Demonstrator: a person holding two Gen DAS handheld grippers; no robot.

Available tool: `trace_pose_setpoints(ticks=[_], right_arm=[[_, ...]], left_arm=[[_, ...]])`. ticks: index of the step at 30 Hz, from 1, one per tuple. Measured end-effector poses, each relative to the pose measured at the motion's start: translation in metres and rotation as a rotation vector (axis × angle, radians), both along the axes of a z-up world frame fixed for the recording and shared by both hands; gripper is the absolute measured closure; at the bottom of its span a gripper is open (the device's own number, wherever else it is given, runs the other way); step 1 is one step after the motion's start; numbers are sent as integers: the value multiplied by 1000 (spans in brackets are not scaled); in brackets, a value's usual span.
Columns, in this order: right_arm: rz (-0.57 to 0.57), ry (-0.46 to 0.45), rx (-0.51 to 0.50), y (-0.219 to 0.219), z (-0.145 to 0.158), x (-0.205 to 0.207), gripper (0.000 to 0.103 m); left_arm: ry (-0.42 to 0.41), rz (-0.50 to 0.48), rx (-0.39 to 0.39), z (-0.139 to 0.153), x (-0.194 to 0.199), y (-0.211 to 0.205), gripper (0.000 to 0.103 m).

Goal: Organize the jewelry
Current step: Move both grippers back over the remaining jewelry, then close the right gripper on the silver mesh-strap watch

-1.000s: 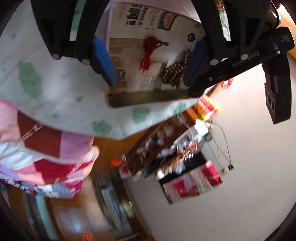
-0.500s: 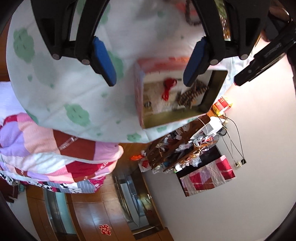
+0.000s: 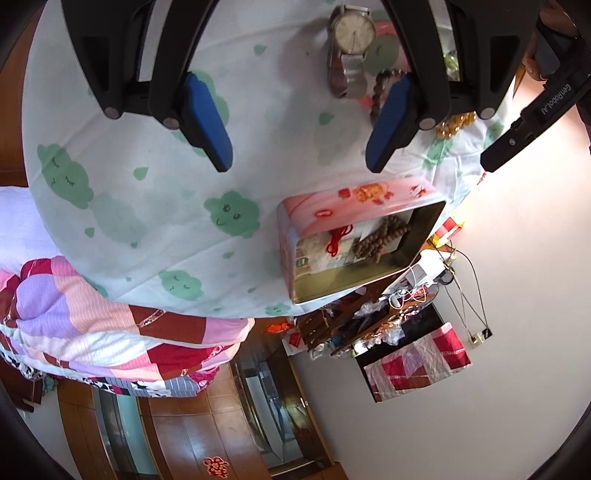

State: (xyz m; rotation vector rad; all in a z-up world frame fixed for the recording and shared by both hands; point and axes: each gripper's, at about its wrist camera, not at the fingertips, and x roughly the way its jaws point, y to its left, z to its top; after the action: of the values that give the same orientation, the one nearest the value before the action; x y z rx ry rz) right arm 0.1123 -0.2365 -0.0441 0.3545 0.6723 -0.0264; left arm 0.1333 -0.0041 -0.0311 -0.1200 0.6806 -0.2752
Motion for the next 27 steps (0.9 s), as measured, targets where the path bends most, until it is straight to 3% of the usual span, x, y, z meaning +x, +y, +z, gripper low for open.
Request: trace_pose_setpoints(ticks=[6,12,16,22,27], right_arm=[[12,-13,-9,6,1,-16,25],[30,-9,-26,12,-2,-31,25],[61,19,-72,21,-7,-40,37],[111,54,-85,33,-18,-48,37],[140,92,-106,41,-24,-47,43]], left_arm=[[-24,6,-10,-5,-22,12,32],[-31,-13,46,-16,-41,17,32],[-19,-33,34,-21,-50,24,32],[-6,-45,46,-28,-57,25,32],[0,-35,50,-30,-55,26,32]])
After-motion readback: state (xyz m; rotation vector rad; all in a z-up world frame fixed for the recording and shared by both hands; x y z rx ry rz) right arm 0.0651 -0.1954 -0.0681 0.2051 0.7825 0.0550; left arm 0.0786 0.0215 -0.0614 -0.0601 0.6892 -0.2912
